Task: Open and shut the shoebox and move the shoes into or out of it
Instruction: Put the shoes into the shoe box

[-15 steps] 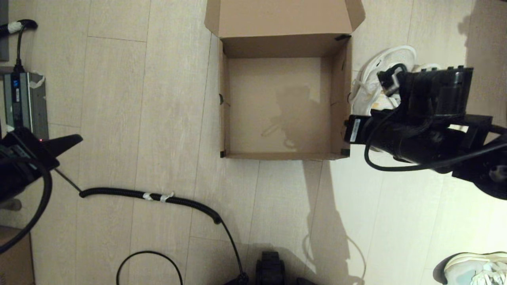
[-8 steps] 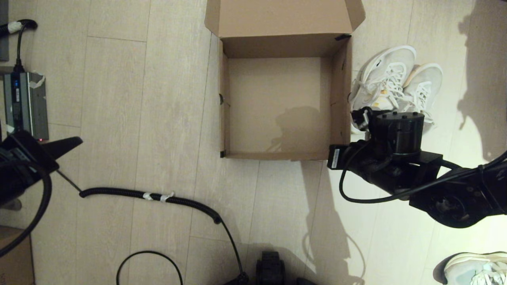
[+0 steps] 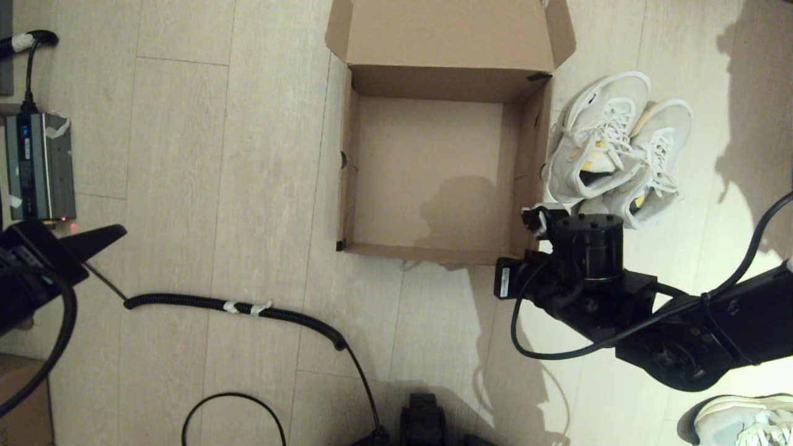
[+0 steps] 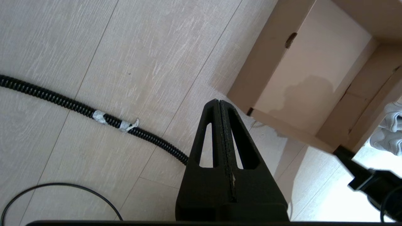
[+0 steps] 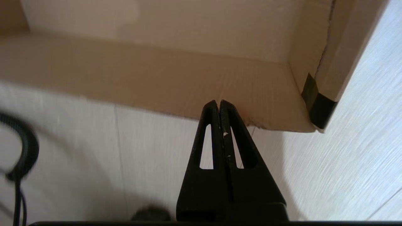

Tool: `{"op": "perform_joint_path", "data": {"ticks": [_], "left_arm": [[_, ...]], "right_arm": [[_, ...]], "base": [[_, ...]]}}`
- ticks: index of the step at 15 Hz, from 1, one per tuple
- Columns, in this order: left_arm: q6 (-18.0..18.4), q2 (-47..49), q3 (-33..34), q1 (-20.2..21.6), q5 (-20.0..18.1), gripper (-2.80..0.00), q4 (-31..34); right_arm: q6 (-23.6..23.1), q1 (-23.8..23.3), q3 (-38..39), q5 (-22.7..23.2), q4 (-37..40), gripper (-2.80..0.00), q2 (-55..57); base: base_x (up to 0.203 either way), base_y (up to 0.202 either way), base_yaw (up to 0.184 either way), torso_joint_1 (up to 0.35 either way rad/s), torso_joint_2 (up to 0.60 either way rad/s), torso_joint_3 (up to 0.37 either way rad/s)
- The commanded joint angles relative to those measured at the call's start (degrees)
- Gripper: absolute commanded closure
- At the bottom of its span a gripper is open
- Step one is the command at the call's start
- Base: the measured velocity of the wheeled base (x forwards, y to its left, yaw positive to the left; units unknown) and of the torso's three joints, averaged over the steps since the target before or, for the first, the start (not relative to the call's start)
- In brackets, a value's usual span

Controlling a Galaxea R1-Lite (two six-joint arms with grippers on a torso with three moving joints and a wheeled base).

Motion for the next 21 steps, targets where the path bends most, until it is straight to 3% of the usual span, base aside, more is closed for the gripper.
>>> {"op": "perform_joint_path", "data": {"ticks": [1,8,13,15,17,19,21], "left_arm": [[-0.14,-0.55,0.08,0.01,0.03,0.00,-0.12],[-0.14,-0.62,-0.42,-0.04,-0.09,0.00,0.69],[-0.24,9.37,-3.56,-3.99,-1.54,0.00,0.01],[-0.72,15.05,-3.72,-7.13,-1.55,0.00,-1.23],[-1.74,20.38,-3.79,-10.36,-1.32,0.00,-7.19],[-2.21,21.02,-3.40,-14.95,0.41,0.00,-11.39],[-2.32,18.40,-2.09,-16.65,2.83,0.00,-11.79]], "right_arm": [[0.12,1.42,1.06,-0.98,-0.29,0.00,0.26],[-1.38,-0.02,0.67,-2.37,-1.05,0.00,-6.78],[-1.83,-1.86,1.33,-2.41,7.83,0.00,-20.73],[-2.43,-5.15,1.90,-2.39,10.50,0.00,-25.03],[-2.82,-8.21,4.03,-2.55,12.50,0.00,-28.29],[-3.65,-13.29,6.13,-2.85,14.61,0.00,-28.97],[-4.97,-19.63,5.59,-2.82,14.82,0.00,-25.94]], "base": [[0.000,0.000,0.000,0.000,0.00,0.000],[0.000,0.000,0.000,0.000,0.00,0.000],[0.000,0.000,0.000,0.000,0.00,0.000],[0.000,0.000,0.000,0.000,0.00,0.000],[0.000,0.000,0.000,0.000,0.00,0.000],[0.000,0.000,0.000,0.000,0.00,0.000],[0.000,0.000,0.000,0.000,0.00,0.000]]}}
